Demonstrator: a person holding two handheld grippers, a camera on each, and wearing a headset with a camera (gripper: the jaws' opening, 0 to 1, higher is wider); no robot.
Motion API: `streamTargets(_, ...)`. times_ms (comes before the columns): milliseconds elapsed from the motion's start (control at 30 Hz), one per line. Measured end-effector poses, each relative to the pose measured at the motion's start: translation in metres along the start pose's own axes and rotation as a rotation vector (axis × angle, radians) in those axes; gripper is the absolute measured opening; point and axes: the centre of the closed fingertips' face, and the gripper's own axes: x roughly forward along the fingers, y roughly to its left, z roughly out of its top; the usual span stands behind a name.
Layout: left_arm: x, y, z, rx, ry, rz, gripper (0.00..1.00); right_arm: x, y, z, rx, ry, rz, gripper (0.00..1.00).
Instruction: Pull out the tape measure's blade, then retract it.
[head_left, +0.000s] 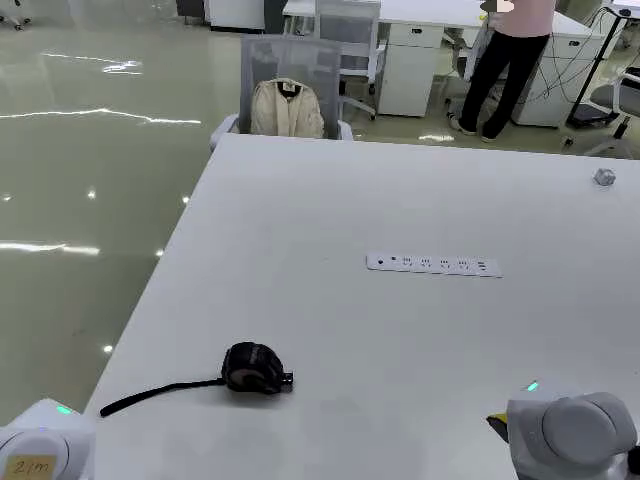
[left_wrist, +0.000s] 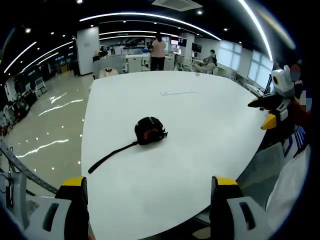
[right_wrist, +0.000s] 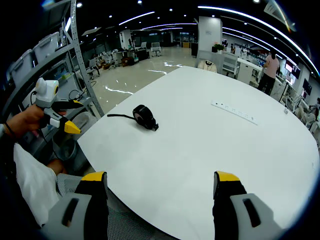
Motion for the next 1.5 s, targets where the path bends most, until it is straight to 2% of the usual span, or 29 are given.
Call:
streamTargets(300,-0.005,0.004,0.003,0.003,-0.010,0.001,1.00,0.000,0.005,0.001,-0.001,-0.004,0.002,0.89)
streamTargets(633,-0.008,0.005,0.002,0.010,-0.009,-0.006,1.00,-0.004,0.008,-0.002,0.021,-0.013,-0.005,0.89)
streamTargets(800,-0.010,0.004,0.004,0.005,-0.013,-0.006,1.00,-0.006,0.012,-0.004,0.020,-0.006,0.001,0.89)
streamTargets(1000,-0.003,-0.004,0.003,0.006,-0.007,-0.015,0.99,-0.007,0.010,-0.004,0.015,-0.010,0.001,0.88)
streamTargets(1500,0.002,-0.006,0.002,-0.003,-0.002,-0.018,0.98,-0.001,0.006,-0.004,0.004,-0.005,0.007,0.87)
